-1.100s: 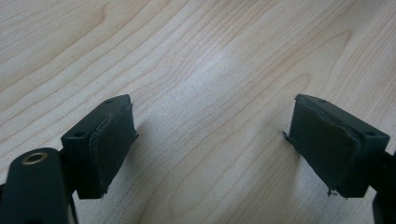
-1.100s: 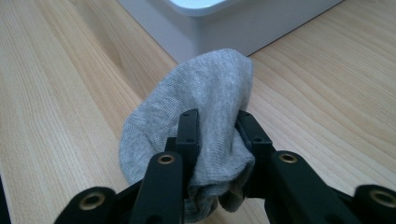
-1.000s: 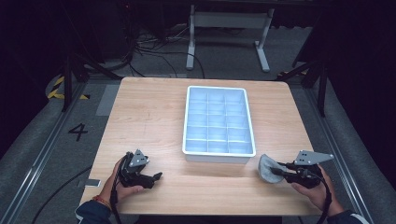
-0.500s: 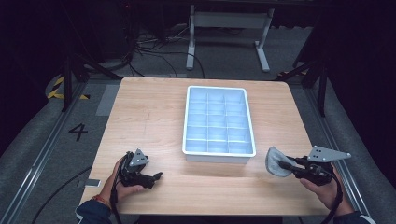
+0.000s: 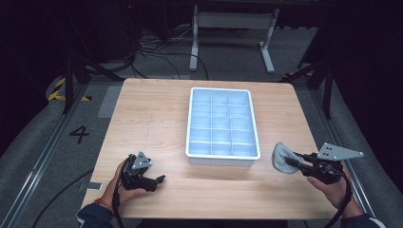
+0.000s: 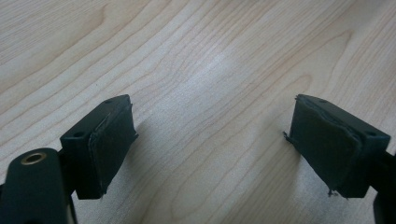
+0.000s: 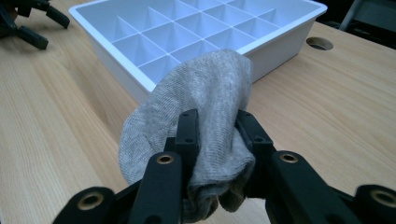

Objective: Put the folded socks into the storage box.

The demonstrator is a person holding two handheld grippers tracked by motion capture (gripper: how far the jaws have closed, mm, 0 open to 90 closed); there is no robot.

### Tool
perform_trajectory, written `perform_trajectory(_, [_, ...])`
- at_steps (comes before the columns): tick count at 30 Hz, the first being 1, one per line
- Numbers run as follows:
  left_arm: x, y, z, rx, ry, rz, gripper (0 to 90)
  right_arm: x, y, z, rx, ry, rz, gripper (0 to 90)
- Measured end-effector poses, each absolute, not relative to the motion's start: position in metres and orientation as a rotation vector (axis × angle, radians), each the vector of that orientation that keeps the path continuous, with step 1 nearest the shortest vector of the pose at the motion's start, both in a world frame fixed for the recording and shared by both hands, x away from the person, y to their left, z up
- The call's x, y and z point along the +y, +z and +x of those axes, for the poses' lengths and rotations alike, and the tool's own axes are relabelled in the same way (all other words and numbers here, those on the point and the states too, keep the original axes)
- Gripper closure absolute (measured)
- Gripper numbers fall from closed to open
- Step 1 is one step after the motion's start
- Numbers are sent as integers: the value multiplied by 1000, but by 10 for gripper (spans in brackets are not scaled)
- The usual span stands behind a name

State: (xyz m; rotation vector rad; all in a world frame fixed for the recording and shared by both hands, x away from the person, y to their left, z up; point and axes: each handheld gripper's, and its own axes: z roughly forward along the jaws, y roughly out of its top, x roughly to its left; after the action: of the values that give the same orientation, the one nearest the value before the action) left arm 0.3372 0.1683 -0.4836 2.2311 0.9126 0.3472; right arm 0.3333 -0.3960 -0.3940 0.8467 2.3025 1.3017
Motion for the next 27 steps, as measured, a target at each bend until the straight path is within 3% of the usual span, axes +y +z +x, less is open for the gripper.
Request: perform_trajectory(27, [168,-484,337,913,348,2231,146,-370,-375,360,2306,1322,750,728])
